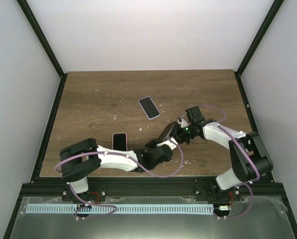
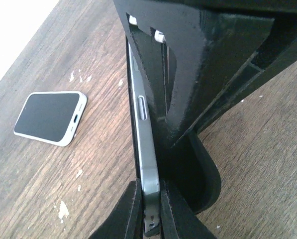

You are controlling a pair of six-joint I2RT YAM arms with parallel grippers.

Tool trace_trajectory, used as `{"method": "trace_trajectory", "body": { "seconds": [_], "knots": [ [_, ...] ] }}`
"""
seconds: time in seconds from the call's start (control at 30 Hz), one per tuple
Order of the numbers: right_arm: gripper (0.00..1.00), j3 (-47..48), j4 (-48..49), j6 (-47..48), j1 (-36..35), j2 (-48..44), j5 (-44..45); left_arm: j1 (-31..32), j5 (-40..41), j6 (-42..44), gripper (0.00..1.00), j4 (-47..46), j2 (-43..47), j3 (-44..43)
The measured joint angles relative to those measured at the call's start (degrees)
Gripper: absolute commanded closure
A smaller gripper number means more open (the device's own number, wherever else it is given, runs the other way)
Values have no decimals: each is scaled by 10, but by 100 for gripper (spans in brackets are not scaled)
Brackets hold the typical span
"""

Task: Take the phone out of the phone case
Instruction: Remove the phone case from the phone.

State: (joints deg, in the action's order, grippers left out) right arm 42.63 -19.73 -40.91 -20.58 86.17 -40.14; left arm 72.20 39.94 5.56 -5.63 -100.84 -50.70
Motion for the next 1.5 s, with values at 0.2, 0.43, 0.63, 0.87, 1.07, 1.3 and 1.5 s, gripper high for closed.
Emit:
{"method": "trace_trajectory", "body": {
  "seconds": [0.2,0.43,0.63,0.87,1.07,1.3,1.5],
  "knots": [
    [99,26,-38,21,-14,-19,39,-6,-15,-39,100,1,34,15],
    [99,56,-65,54,-34,-55,83,-20,-34,-116,100,1,89,35],
    [99,69,-73,66,-44,-77,94,-30,-59,-164,100,-19,136,64],
    [99,69,-61,104,-58,-124,73,-31,-72,-193,100,-75,226,133],
    [99,64,-53,193,-4,-125,169,-46,-5,-224,100,-73,361,224],
    [99,64,-39,325,16,-143,185,-63,-1,-236,100,-62,382,266],
    [99,110,-64,460,123,-97,152,-61,-14,-231,100,-51,392,267]
  ]
}}
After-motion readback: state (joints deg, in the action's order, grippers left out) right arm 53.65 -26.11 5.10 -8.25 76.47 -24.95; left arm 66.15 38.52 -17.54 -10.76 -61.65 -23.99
